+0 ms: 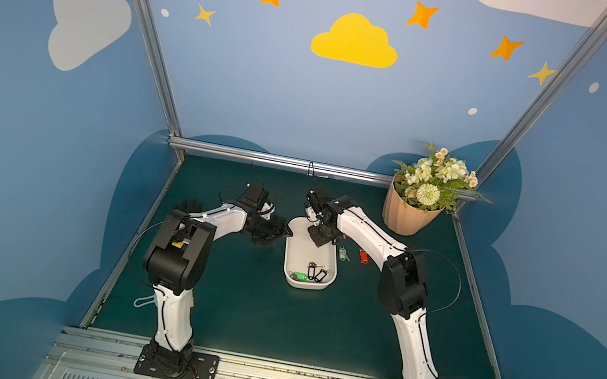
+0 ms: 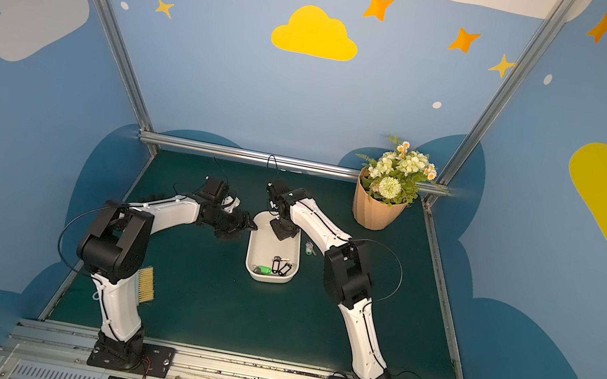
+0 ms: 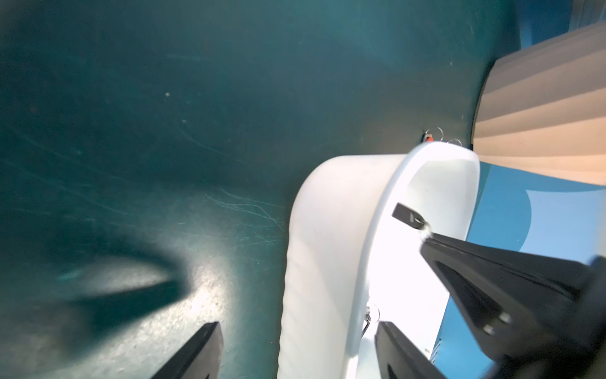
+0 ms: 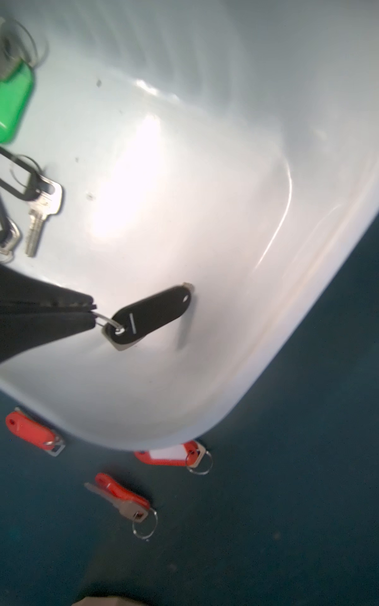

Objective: Take the keys out of the storage box
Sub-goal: Pick up the key from the storage box, then place the key at the center of the board.

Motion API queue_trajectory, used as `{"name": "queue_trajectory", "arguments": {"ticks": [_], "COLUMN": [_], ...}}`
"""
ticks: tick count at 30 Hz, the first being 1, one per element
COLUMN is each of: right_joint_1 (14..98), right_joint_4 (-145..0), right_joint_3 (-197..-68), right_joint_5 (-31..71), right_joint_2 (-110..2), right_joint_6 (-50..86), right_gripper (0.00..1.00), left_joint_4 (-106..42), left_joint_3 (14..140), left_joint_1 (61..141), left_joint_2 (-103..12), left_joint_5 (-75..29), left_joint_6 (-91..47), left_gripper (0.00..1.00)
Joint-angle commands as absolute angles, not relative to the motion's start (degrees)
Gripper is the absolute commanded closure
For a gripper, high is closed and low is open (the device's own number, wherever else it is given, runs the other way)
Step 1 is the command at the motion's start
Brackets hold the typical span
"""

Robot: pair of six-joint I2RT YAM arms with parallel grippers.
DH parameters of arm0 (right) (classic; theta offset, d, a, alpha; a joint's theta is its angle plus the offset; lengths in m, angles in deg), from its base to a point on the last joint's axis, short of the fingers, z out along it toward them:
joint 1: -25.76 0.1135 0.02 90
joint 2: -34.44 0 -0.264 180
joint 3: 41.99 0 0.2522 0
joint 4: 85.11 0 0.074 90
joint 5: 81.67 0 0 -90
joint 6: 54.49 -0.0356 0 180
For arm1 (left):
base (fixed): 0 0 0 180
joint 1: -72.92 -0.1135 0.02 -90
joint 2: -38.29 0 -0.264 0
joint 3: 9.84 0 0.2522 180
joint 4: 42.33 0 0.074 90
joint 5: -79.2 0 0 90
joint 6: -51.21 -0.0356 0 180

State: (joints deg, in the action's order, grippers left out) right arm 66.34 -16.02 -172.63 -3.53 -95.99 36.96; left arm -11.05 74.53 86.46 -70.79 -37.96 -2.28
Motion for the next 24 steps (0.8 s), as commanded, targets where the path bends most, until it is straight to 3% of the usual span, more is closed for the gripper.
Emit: {"name": "queue_trajectory", "arguments": {"ticks": [1, 17, 24], "right_joint_1": [66.1, 61.4, 58.7], "right_joint_4": [-15.3, -7.6, -8.8], "right_joint_3": [-170.0, -145.5, -134.9], "right_joint_5": [-1.4, -1.2, 5.1], "right_joint_2": [-89.9, -62.8, -59.8], "right_joint_6": [35.1, 27.4, 29.2], "right_gripper": [1.0, 1.0, 1.0], "left_joint_4": [-12.1, -21.5, -21.8], "left_joint_3": [74.3, 57.0, 54.8], "left_joint_1": [86.5, 86.5, 86.3], "left_joint_2": [-66.6, -46.8, -43.9], "left_joint_5": [-37.4, -21.1, -18.3], "left_joint_6": [-4.1, -7.1, -7.4], "left_gripper": [0.17, 0.1, 0.1]}}
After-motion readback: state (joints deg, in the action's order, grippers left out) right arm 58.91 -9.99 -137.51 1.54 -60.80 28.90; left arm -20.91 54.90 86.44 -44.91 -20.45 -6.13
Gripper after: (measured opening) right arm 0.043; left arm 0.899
